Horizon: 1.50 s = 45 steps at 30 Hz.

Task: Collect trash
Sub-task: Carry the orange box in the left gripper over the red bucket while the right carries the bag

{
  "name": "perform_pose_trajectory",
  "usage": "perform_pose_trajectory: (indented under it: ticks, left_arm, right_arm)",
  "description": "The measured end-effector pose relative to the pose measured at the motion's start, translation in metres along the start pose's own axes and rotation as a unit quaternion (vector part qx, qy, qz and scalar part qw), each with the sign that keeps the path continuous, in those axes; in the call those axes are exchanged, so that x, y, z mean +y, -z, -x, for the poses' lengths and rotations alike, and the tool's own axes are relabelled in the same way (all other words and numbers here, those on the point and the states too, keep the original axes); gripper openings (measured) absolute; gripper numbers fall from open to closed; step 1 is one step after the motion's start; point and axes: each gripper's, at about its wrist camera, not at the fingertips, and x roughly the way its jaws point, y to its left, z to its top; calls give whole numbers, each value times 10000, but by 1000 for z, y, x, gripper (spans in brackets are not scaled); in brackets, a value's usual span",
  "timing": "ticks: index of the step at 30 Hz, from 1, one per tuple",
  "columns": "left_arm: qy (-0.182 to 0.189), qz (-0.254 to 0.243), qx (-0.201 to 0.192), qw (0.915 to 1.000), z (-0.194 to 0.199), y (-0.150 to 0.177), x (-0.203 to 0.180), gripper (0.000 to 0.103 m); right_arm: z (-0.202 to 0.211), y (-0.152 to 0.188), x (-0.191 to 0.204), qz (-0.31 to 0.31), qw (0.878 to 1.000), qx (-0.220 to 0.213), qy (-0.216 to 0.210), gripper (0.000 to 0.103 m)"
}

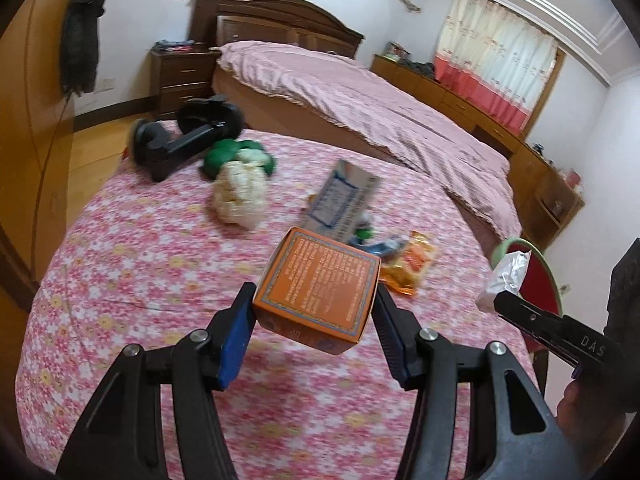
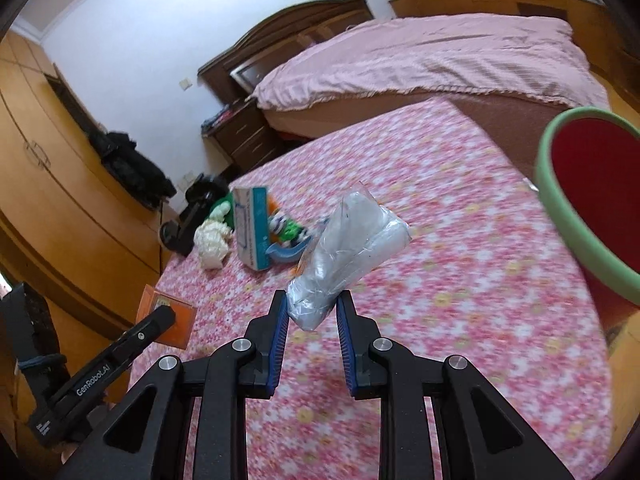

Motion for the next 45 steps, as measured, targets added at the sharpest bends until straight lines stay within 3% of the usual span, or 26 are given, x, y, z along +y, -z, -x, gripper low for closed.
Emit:
perform_pose_trajectory:
  ticks: [7, 13, 26, 45]
  left_arm:
    - [441, -329, 189, 9983, -3, -2, -46, 57]
    - [650, -642, 241, 9955, -3, -2, -82, 57]
    - [964, -1025, 403, 9892, -22, -6, -143, 57]
    - [1273, -1583, 586, 9774, -72, -8, -222, 57]
  right_arm:
    - [36, -2, -28, -143, 9992, -307, 216, 24]
    - [55, -3, -53, -120, 9972, -500, 549, 24]
    - [92, -13, -123, -668, 9885, -884, 1025, 24]
    - [107, -32, -208, -1238, 9782, -913, 1398, 24]
